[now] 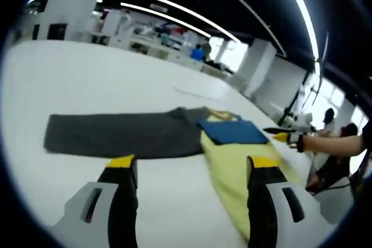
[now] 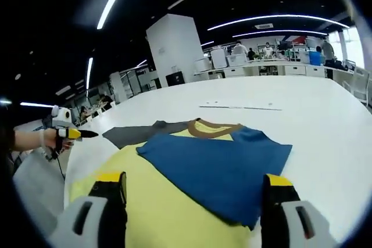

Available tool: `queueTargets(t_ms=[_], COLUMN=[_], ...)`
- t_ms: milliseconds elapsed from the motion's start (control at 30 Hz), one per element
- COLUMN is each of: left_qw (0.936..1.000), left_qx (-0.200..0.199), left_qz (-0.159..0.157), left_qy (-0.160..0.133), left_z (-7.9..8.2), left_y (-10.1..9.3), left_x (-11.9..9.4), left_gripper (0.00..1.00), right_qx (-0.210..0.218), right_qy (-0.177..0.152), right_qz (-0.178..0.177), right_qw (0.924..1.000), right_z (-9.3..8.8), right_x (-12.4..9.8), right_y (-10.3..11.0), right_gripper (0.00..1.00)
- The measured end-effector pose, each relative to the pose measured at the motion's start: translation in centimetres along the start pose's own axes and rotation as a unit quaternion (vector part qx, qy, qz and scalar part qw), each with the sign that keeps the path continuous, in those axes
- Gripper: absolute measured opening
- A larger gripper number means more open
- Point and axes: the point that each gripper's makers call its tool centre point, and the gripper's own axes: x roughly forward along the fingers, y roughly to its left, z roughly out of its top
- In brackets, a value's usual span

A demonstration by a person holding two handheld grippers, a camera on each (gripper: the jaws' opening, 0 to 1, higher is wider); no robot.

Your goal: Fold the garment on the visible template until the final outline fits inside the template.

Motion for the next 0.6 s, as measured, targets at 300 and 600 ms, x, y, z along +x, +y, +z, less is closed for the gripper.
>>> queueTargets(t_ms=[300, 600], left_qw=[0.9991, 0.9907], left_qx=[0.003, -0.036], left_qz=[0.042, 0.127], left_qy=[0.003, -0.032], left_z=[0.2, 1.6], left_y=[3.5, 9.9], left_x=[-1.8, -3.7], left_gripper=[0.69, 0.66], right_qx=[0.004, 0.005], right_qy=[0.005, 0.008], right_qz=[0.002, 0.011], right_qw=[1.0, 0.9999], right_z=[-0.9, -1.4], right_x=[-1.0, -2.0], right_y=[0.3, 1.4], right_gripper=[0.94, 0.91])
